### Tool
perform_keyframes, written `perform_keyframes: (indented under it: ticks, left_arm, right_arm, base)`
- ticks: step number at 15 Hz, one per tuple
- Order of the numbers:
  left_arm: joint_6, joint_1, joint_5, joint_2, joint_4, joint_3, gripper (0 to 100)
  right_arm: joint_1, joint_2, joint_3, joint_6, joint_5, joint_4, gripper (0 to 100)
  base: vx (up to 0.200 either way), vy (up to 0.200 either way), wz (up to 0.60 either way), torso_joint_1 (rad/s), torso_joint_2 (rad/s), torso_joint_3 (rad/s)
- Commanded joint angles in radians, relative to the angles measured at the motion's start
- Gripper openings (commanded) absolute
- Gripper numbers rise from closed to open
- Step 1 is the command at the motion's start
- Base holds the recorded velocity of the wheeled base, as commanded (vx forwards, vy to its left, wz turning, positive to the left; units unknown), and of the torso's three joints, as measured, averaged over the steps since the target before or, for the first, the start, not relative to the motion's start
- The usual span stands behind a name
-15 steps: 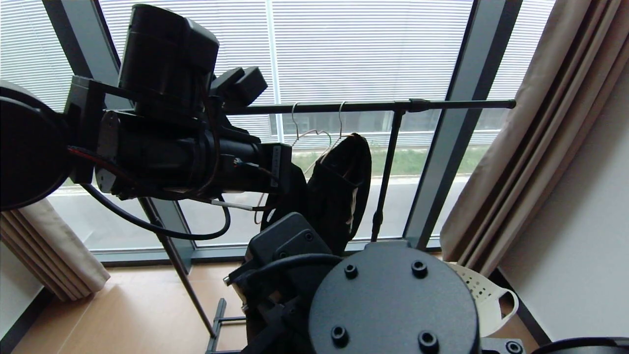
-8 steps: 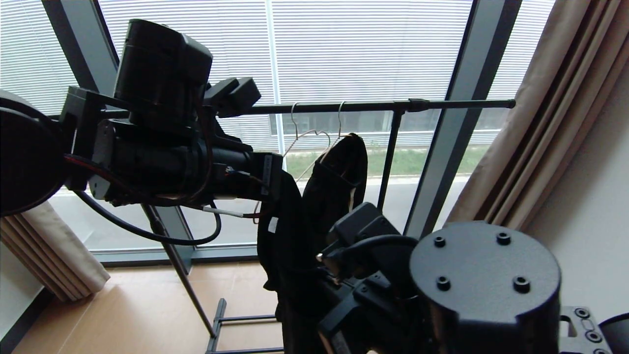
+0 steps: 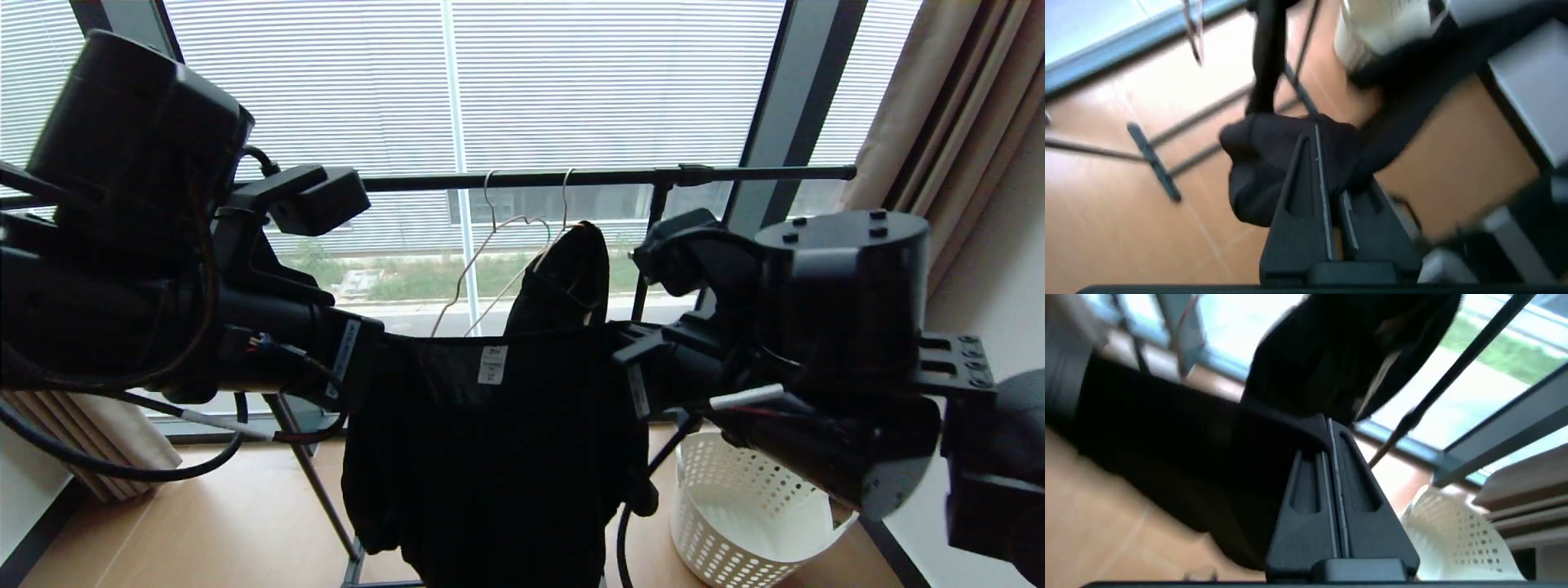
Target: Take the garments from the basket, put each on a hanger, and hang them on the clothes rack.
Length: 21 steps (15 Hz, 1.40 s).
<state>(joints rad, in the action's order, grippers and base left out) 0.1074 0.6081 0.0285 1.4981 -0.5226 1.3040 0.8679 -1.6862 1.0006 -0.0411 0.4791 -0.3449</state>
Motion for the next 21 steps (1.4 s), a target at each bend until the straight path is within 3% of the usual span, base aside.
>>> perform_keyframes:
  ticks: [1,4,7,8,10,12,19,21]
  left_arm:
    - [0.001,0.047,-0.001,-0.041,-0.014,-0.051,0]
    - [0.029,0.139,0.002,-0.030,-0.013,-0.126,0]
    - [0.109,0.213,0.152,-0.016,-0.011,-0.114,0]
    - [0.129,0.225,0.159,-0.007,-0.010,-0.104,0]
    - [0.202,0.240,0.160,0.027,-0.007,-0.072,0]
    - [0.213,0.239,0.157,0.028,-0.008,-0.075,0]
    - [0.204,0.147,0.133,-0.012,-0.007,-0.127,0]
    - [0.133,0.062,0.079,-0.006,0.016,-0.149,0]
  right_arm:
    - [-0.024,-0.161,0.174,0.001,-0.002,0.000,0]
    - [-0.023,-0.273,0.316,0.001,-0.002,0.000,0]
    - [-0.006,-0.365,0.421,-0.002,-0.004,0.000,0]
    - [0.005,-0.374,0.434,-0.003,-0.004,0.000,0]
    - [0.026,-0.374,0.429,-0.023,-0.005,-0.002,0]
    - [0.031,-0.368,0.418,-0.046,-0.005,0.000,0]
    - [-0.012,-0.228,0.311,-0.088,-0.005,0.040,0]
    - [-0.046,-0.138,0.240,-0.082,0.001,0.040,0]
  base:
    - [0.000,0.000,0.00,0.000,0.00,0.000]
    - [0.000,0.000,0.00,0.000,0.00,0.000]
    - [0.000,0.000,0.00,0.000,0.00,0.000]
    - [0.000,0.000,0.00,0.000,0.00,0.000]
    - [0.000,0.000,0.00,0.000,0.00,0.000]
    - [0.000,0.000,0.00,0.000,0.00,0.000]
    - [0.000,0.000,0.00,0.000,0.00,0.000]
    - [0.000,0.000,0.00,0.000,0.00,0.000]
